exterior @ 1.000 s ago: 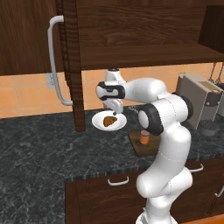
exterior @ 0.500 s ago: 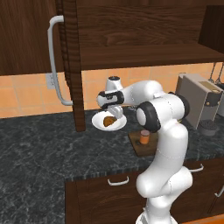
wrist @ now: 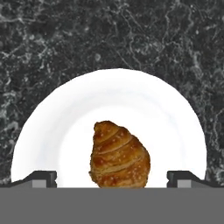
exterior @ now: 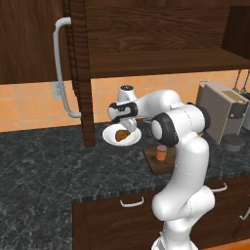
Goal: From the different types of pastries on the counter, select a croissant and place it on the cutting board. Then retrieve a jar of jam from the cabinet and place it alongside the croissant on the cutting board.
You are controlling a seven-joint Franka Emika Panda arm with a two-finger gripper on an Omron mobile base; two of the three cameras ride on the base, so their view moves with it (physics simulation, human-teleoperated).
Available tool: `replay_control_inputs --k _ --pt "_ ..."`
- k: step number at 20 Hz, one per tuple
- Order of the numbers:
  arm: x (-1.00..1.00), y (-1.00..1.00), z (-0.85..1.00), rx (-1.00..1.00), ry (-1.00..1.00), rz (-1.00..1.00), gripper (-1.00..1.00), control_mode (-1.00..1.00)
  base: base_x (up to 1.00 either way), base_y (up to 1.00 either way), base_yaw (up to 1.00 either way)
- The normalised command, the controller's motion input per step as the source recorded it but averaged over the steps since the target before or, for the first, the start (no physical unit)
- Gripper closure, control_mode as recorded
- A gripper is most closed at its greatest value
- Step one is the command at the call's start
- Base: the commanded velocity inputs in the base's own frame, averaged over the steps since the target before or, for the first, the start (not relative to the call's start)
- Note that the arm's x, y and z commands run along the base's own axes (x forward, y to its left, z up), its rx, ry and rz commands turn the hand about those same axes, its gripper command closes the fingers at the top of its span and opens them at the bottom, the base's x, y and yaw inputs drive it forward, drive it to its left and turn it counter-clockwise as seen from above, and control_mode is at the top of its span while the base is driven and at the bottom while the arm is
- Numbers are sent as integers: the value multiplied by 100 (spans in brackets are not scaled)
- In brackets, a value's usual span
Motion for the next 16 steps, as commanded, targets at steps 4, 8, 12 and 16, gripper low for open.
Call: replay_control_inputs --k 4,8,12,16 --pt "6 0 -14 0 0 5 -100 -100 0 0 0" --pt "14 0 -16 0 0 4 -100 -100 0 0 0" --pt "7 0 -22 0 0 3 -100 -100 0 0 0" --pt "0 0 -32 0 0 1 -100 -100 0 0 0"
